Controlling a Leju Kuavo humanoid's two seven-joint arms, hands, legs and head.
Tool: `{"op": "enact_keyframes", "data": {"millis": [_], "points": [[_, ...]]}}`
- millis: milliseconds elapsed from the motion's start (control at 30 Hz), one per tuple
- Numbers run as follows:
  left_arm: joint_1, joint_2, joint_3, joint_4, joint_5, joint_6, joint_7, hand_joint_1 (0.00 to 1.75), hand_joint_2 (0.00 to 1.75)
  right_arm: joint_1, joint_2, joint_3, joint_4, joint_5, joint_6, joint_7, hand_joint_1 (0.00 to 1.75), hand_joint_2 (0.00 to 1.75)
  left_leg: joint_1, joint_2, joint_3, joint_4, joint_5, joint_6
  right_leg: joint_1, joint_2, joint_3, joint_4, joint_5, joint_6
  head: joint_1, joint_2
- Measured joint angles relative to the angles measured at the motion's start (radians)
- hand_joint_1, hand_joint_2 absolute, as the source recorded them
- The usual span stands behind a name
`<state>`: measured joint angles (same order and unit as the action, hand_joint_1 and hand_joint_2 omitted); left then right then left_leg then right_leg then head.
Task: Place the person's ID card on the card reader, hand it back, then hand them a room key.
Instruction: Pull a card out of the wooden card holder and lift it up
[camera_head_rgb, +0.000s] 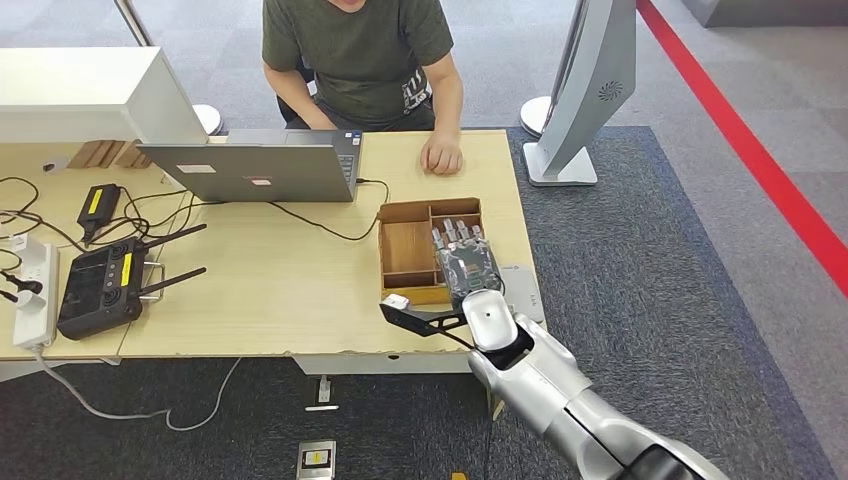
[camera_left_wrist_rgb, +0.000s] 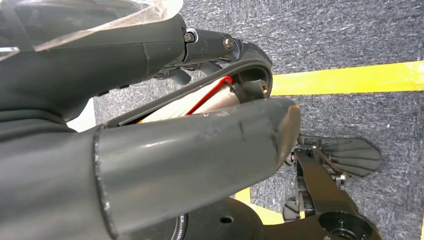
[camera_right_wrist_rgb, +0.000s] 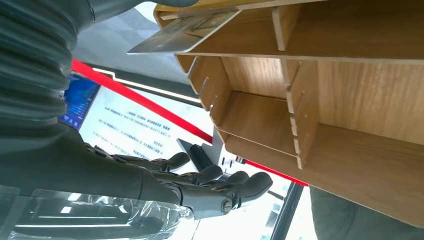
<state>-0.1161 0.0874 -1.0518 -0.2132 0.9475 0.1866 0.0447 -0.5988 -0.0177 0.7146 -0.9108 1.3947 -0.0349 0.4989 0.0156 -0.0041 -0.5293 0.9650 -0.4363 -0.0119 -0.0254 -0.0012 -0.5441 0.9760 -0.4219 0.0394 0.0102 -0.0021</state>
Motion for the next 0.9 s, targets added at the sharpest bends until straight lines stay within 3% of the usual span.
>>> {"op": "enact_keyframes", "data": {"millis": [900], "points": [[0.002, 0.0, 0.001, 0.0, 0.003, 0.006, -0.006, 0.0, 0.0, 0.038, -0.044, 0.033, -0.089, -0.048, 0.058, -0.002, 0.0, 1.75, 0.0, 0.0, 0.0, 0.0, 0.0, 0.0, 0.0, 0.0, 0.0, 0.0, 0.0, 0.0, 0.0, 0.0]]}}
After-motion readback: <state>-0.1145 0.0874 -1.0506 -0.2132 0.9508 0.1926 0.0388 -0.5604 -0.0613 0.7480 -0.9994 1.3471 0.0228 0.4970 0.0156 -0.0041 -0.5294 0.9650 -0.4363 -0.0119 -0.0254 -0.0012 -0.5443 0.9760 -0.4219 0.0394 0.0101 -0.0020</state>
